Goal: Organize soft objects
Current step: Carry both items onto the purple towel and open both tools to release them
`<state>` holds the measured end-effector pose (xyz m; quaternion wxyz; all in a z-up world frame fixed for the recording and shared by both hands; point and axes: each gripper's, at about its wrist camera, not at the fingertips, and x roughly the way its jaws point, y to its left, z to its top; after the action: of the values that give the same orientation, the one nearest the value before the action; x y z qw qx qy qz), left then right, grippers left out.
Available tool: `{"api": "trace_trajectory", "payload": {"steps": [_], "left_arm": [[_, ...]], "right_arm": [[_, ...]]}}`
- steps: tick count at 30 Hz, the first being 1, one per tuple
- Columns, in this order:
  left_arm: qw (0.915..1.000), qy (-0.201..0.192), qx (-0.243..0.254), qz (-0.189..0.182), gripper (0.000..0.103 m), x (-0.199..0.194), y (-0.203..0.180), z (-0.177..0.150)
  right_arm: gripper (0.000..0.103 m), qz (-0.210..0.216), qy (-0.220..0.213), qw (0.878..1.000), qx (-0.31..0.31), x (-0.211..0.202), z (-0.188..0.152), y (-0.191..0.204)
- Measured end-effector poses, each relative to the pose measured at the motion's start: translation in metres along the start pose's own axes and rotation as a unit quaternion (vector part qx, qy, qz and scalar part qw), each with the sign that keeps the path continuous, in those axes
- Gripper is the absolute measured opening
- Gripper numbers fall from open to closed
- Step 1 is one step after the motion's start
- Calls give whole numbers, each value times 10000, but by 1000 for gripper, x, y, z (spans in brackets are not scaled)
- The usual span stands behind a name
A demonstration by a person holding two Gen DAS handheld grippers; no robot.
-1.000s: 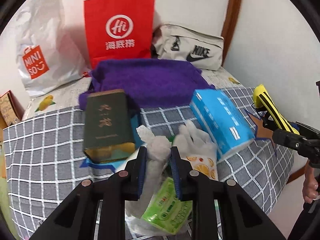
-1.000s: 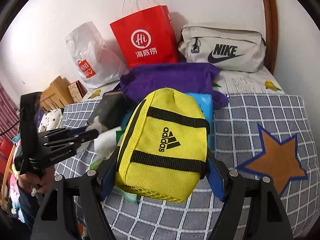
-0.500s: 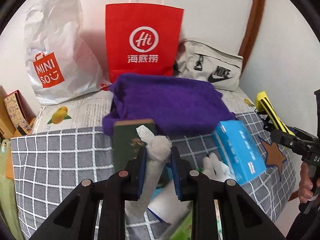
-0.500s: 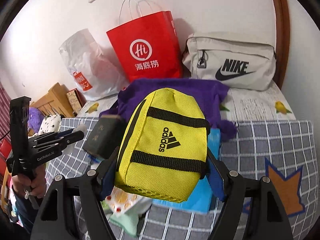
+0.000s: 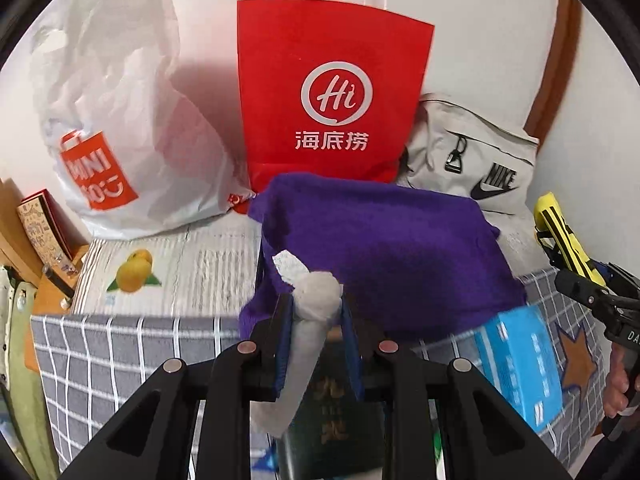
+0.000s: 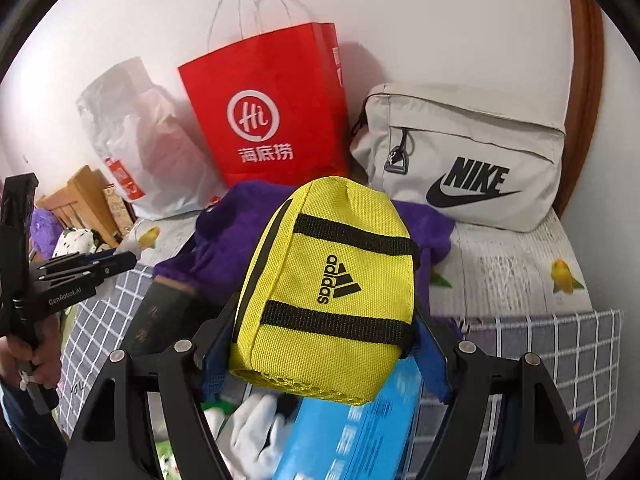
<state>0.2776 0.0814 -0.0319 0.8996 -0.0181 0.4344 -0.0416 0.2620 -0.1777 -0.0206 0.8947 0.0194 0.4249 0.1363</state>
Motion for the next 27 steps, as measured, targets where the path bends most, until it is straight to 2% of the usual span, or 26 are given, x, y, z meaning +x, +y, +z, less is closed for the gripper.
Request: {"api": "trace_trajectory", "payload": {"steps": [10, 17, 25, 27], "left_arm": [[9994, 233, -174, -198, 23, 56, -2, 47], [9994, 280, -190, -118, 23, 82, -9, 84], [9979, 517, -304, -245, 23, 121, -10, 83], [9970, 705, -265, -202, 23, 134, -9, 81]], "right_arm": [[76, -122, 92, 9999, 15, 47, 39, -17], [76, -199, 275, 9994, -34, 81, 63, -25], [76, -234, 715, 9971, -83, 123, 57, -31], [76, -280, 871, 9957, -144, 134, 56, -32]]}}
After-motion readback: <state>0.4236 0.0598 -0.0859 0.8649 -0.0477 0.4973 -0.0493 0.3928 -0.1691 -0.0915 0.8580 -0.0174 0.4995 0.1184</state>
